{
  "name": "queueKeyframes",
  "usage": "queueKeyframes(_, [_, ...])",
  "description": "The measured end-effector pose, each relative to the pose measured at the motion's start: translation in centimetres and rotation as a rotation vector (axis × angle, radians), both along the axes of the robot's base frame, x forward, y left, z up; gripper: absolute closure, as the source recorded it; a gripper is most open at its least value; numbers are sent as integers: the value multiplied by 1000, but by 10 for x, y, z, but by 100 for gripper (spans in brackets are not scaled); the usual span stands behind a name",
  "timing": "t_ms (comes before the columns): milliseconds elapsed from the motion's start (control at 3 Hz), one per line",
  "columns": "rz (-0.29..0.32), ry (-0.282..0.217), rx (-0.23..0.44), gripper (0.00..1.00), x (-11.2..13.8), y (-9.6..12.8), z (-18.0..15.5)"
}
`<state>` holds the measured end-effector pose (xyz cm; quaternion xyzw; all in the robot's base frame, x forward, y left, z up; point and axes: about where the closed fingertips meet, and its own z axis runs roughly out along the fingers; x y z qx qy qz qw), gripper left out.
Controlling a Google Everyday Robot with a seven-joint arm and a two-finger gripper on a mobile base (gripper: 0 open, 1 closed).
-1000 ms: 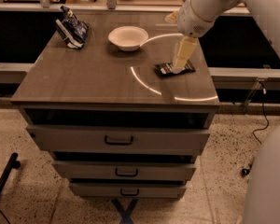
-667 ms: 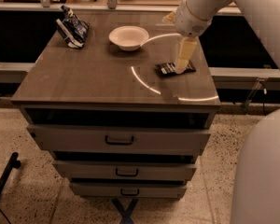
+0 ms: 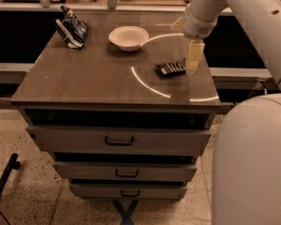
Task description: Move rxbar chocolate near paper bowl
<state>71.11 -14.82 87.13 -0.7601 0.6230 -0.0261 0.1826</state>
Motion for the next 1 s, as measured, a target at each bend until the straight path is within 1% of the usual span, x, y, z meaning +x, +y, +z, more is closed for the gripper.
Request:
queueKeyframes(333, [-12,20,-71,0,5,-13,-10])
queueKeyframes(667, [-9,43,-124,0,8,-20,-19])
queueKeyframes(1000, [21,91,-162,2,8,-18,-33])
